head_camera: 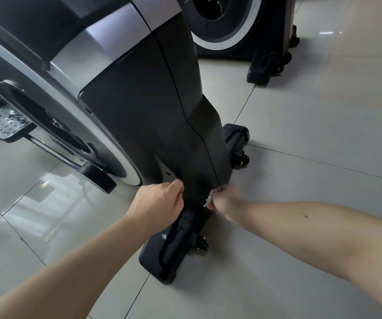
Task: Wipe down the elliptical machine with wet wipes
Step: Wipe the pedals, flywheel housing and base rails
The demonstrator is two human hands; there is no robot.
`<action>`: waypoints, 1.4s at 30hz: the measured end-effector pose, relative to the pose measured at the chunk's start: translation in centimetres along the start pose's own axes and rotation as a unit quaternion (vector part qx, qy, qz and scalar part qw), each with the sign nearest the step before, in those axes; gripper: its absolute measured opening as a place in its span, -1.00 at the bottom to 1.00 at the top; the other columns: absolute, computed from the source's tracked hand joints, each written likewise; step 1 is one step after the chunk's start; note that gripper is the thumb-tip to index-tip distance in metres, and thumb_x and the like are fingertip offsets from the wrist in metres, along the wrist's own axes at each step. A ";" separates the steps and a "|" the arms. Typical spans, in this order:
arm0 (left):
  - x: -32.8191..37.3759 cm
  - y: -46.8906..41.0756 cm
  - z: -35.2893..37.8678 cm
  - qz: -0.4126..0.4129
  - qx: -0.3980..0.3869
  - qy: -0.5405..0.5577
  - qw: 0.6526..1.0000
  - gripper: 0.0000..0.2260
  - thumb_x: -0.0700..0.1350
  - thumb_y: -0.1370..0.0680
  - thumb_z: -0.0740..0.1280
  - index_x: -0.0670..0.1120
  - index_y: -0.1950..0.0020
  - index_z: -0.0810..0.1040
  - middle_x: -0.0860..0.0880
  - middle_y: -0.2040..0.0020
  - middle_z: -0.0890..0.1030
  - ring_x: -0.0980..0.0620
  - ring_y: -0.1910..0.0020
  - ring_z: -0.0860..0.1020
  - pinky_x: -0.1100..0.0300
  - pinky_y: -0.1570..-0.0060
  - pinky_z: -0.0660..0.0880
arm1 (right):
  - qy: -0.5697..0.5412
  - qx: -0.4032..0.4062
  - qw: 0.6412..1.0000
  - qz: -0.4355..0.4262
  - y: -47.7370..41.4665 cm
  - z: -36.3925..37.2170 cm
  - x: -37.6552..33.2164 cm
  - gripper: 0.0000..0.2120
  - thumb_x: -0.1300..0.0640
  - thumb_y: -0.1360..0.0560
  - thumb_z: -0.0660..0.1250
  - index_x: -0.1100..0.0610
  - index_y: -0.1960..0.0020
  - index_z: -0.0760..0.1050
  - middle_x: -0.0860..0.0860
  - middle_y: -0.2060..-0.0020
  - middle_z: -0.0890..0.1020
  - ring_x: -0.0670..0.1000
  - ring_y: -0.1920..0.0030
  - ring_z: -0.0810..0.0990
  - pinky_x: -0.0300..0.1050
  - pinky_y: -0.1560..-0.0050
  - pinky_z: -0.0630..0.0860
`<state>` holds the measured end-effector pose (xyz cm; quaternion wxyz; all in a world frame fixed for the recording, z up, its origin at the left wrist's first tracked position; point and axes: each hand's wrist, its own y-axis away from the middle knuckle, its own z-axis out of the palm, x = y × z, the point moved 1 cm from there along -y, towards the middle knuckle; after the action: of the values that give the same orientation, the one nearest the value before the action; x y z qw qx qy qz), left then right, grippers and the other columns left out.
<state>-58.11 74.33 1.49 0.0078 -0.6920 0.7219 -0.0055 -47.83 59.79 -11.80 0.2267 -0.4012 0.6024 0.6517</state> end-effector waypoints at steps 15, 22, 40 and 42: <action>-0.1 -0.4 0.0 -0.015 -0.032 0.023 0.999 -0.85 -0.02 -0.65 0.14 0.04 -0.11 0.48 0.09 0.22 0.53 -0.05 0.23 0.57 0.07 0.17 0.55 | -0.017 -0.009 0.980 -0.197 3.0 -0.2 -5.9 -0.91 0.39 -0.55 0.37 0.27 0.12 0.58 0.15 0.26 0.69 0.07 0.35 0.70 -0.08 0.26 0.67; -1.2 0.6 1.1 -0.034 -0.076 0.008 0.996 -0.83 -0.02 -0.65 0.11 0.02 -0.10 0.46 0.05 0.16 0.60 -0.04 0.19 0.58 0.03 0.15 0.57 | 0.014 0.051 0.994 -0.091 -1.5 -0.1 0.2 -0.79 0.47 -0.54 0.26 0.22 0.16 0.48 0.16 0.33 0.58 0.09 0.36 0.61 -0.02 0.28 0.69; -0.1 0.6 0.8 -0.018 -0.093 0.028 0.995 -0.84 -0.02 -0.62 0.14 0.04 -0.11 0.49 0.06 0.11 0.62 -0.05 0.14 0.58 0.04 0.09 0.57 | -0.117 -0.028 0.989 -0.088 4.0 0.8 -5.5 -0.90 0.47 -0.58 0.30 0.32 0.07 0.51 0.21 0.26 0.64 0.08 0.42 0.70 -0.15 0.39 0.64; 0.0 0.5 0.6 -0.021 -0.091 0.034 0.995 -0.84 -0.03 -0.61 0.14 0.05 -0.10 0.49 0.06 0.10 0.62 -0.08 0.11 0.59 0.03 0.07 0.57 | -0.106 -0.052 0.981 -0.152 5.6 0.5 -7.7 -0.98 0.44 -0.58 0.34 0.37 0.02 0.54 0.20 0.26 0.65 0.08 0.41 0.70 -0.17 0.33 0.64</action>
<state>-58.58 74.34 0.90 -0.0797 -0.7043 0.7044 0.0369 -47.83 60.76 -2.32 0.3646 -0.4285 0.4720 0.6788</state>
